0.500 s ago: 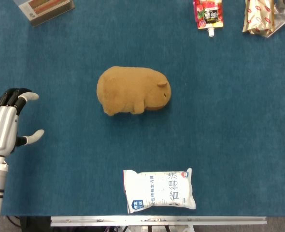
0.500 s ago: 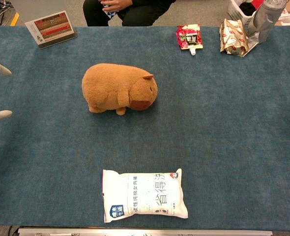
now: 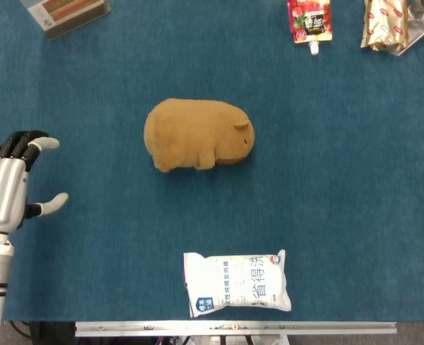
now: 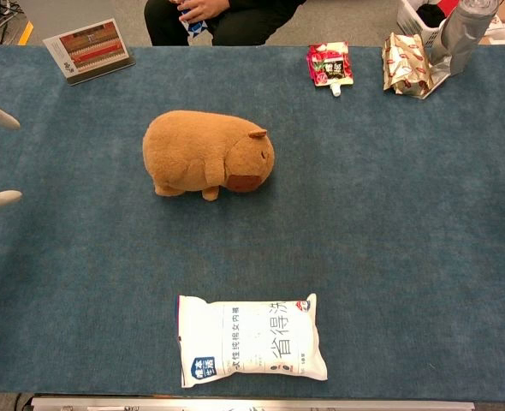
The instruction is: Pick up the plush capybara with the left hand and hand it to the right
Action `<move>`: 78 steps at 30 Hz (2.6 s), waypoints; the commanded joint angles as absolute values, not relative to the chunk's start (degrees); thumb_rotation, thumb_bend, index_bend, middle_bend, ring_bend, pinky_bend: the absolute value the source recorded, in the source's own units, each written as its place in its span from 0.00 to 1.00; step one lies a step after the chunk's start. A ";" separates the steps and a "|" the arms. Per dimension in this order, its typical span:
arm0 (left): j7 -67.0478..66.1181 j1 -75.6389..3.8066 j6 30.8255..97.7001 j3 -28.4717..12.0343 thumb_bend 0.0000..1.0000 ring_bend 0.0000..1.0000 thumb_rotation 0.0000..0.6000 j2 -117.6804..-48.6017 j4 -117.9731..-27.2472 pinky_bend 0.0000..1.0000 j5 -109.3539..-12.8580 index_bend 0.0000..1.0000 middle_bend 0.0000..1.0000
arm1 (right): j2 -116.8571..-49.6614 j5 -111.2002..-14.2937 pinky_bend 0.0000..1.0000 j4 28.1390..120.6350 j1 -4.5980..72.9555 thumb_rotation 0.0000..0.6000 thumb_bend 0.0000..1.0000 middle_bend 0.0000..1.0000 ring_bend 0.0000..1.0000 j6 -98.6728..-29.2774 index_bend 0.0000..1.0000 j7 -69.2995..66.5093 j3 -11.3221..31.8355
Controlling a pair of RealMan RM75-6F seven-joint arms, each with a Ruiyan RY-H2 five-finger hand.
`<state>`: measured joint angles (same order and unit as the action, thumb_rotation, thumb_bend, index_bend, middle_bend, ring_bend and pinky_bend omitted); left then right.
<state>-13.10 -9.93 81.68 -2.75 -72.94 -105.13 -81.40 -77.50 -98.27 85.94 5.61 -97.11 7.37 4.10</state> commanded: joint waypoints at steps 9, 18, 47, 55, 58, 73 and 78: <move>-12.97 -14.20 74.41 -2.33 0.00 0.10 1.00 -73.00 -107.43 0.29 -82.64 0.12 0.07 | -74.48 -98.73 0.59 88.49 4.67 1.00 0.00 0.29 0.32 -97.67 0.28 8.57 3.64; -14.47 -19.35 66.25 -3.63 0.00 0.00 1.00 -74.55 -108.01 0.19 -78.59 0.00 0.00 | -72.15 -97.72 0.55 90.45 3.61 1.00 0.00 0.25 0.28 -98.12 0.22 9.21 3.91; -25.73 -35.47 56.30 -10.74 0.00 0.00 1.00 -83.06 -103.95 0.14 -59.01 0.00 0.00 | -73.90 -96.78 0.54 87.39 3.51 1.00 0.00 0.25 0.28 -95.95 0.22 6.17 3.30; -25.30 -38.37 54.40 -10.95 0.00 0.00 1.00 -85.30 -100.76 0.14 -54.36 0.00 0.00 | -74.27 -96.62 0.54 86.85 3.47 1.00 0.00 0.25 0.28 -95.55 0.22 5.63 3.09; -24.09 -39.24 53.55 -11.06 0.00 0.00 1.00 -86.32 -99.15 0.15 -53.78 0.00 0.00 | -74.41 -96.48 0.54 86.70 3.47 1.00 0.00 0.25 0.28 -95.34 0.22 5.46 3.03; -20.36 -39.67 59.32 -10.50 0.00 0.23 1.00 -92.69 -91.24 0.50 -60.95 0.08 0.11 | -75.12 -96.27 0.54 85.84 3.58 1.00 0.00 0.25 0.28 -94.67 0.22 4.52 2.78; -20.63 -39.37 60.17 -10.21 0.00 0.35 1.00 -93.49 -90.21 0.59 -60.71 0.22 0.27 | -75.21 -96.38 0.54 85.78 3.65 1.00 0.00 0.25 0.28 -94.61 0.22 4.43 2.75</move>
